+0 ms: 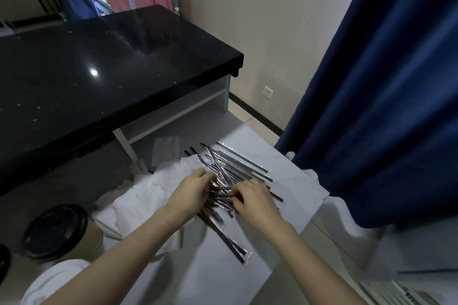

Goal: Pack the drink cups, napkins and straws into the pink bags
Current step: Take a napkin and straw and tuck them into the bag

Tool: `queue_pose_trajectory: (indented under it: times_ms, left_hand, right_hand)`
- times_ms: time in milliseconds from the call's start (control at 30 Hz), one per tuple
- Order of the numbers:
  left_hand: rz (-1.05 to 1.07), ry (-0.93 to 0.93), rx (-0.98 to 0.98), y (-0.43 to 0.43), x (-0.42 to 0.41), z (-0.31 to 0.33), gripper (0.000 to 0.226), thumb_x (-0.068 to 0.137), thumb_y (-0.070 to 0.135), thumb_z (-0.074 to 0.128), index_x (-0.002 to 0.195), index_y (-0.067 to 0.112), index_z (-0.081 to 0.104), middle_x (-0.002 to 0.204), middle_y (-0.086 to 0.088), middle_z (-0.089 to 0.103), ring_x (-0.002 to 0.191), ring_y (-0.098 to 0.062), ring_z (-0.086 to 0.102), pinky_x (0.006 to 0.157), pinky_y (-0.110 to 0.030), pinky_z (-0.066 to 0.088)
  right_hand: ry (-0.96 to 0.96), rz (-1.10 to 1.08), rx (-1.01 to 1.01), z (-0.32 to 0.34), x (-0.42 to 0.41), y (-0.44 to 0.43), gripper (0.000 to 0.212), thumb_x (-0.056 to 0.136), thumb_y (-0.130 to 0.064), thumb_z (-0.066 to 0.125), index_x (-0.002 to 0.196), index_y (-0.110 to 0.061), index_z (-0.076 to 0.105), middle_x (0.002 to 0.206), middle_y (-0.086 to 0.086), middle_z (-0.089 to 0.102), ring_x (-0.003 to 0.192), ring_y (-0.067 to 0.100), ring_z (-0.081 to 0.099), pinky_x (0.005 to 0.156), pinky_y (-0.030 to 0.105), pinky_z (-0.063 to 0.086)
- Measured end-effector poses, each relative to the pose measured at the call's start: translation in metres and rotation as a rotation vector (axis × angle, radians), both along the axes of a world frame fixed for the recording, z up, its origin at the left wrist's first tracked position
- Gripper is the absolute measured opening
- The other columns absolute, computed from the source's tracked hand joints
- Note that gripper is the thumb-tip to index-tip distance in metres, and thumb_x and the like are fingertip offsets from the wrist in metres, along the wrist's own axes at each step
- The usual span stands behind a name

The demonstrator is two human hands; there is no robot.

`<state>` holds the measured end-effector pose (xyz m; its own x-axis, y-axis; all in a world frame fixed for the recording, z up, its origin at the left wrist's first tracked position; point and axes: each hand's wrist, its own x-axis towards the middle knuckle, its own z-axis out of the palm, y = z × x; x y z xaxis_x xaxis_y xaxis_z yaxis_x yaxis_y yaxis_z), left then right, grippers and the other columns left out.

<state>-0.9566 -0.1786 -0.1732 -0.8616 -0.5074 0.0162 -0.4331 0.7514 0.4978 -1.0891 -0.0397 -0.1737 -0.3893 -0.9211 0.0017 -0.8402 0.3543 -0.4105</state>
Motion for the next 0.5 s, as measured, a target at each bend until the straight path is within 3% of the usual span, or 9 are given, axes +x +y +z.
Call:
queue_pose_trajectory:
  times_ms: [167, 333, 500]
  left_hand:
    - [-0.029, 0.066, 0.055, 0.005, 0.009, 0.001, 0.039, 0.076, -0.003, 0.067, 0.112, 0.012, 0.064, 0.103, -0.003, 0.060, 0.091, -0.022, 0.062, 0.079, -0.030, 0.049]
    - [-0.020, -0.102, -0.047, 0.002, 0.023, 0.002, 0.040, 0.079, 0.013, 0.067, 0.118, 0.016, 0.061, 0.113, -0.005, 0.057, 0.106, -0.026, 0.054, 0.087, -0.038, 0.047]
    - [0.042, -0.218, -0.147, -0.003, 0.037, 0.002, 0.054, 0.080, 0.020, 0.067, 0.132, 0.019, 0.052, 0.129, -0.004, 0.051, 0.115, -0.025, 0.050, 0.088, -0.037, 0.048]
  right_hand:
    - [-0.028, 0.050, 0.001, 0.000, 0.010, -0.002, 0.011, 0.088, -0.023, 0.062, 0.099, -0.019, 0.062, 0.104, -0.003, 0.064, 0.101, 0.019, 0.050, 0.091, 0.034, 0.039]
    - [-0.034, 0.049, 0.057, -0.002, 0.011, -0.006, 0.017, 0.085, -0.023, 0.068, 0.101, -0.022, 0.062, 0.106, -0.003, 0.060, 0.102, 0.020, 0.051, 0.088, 0.034, 0.041]
    - [-0.109, 0.017, 0.103, -0.004, 0.009, -0.005, 0.027, 0.085, -0.021, 0.070, 0.112, -0.022, 0.067, 0.109, 0.000, 0.058, 0.101, 0.021, 0.057, 0.085, 0.033, 0.047]
